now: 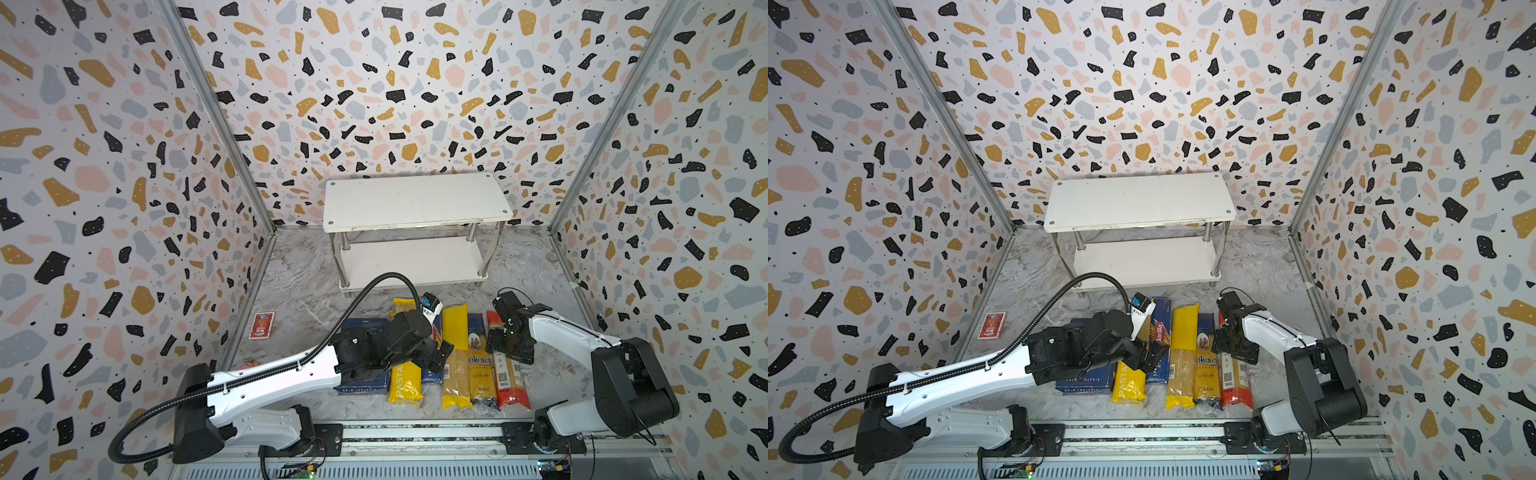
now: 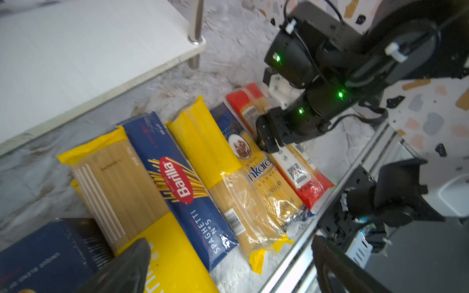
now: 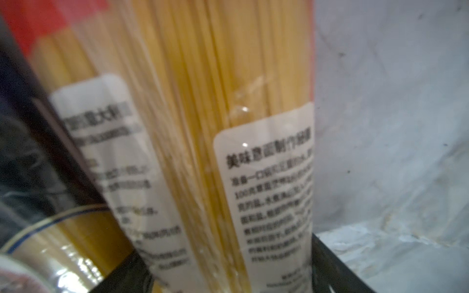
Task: Arrange pasta packages on shelves
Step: Pick up the pasta bag from the middle-right of the table.
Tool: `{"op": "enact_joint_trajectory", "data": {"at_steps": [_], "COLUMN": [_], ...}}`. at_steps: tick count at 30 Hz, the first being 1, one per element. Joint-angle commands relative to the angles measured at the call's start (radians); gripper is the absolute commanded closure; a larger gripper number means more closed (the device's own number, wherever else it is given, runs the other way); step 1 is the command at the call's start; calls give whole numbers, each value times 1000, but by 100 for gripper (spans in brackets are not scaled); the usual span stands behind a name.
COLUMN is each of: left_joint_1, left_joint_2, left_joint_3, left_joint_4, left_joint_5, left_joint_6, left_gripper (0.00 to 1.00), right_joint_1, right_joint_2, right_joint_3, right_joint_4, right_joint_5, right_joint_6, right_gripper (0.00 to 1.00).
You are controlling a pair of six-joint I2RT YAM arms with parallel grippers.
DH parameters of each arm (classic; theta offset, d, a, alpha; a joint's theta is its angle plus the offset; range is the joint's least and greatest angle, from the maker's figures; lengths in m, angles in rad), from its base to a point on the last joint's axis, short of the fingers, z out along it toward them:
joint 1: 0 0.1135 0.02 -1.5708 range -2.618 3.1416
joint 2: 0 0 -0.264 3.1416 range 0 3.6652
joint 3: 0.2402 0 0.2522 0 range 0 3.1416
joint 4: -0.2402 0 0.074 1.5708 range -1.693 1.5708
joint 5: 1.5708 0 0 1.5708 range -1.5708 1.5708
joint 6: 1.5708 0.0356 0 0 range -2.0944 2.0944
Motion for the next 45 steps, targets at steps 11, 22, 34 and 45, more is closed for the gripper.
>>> {"op": "enact_joint_trajectory", "data": {"at_steps": [11, 22, 34, 45], "left_joint_1": [-4, -4, -4, -3], "left_joint_2": [-42, -73, -91, -71], "left_joint_3": [-46, -28, 39, 86], "left_joint_4": [-3, -68, -143, -173], "left_joint_5": [69, -11, -106, -140], "left_joint_6": [23, 56, 76, 54], "left_gripper": [1, 1, 1, 0], "right_joint_1": [22, 54, 88, 97], "right_joint_2": [36, -59, -238, -358], "right_joint_3": [-119, -91, 8, 121], "right_joint_4": [99, 33, -90, -146], "right_joint_5": [-79, -100, -106, -143], "right_joint_6": [29, 25, 18, -1], "right_gripper": [36, 67, 72, 79]}}
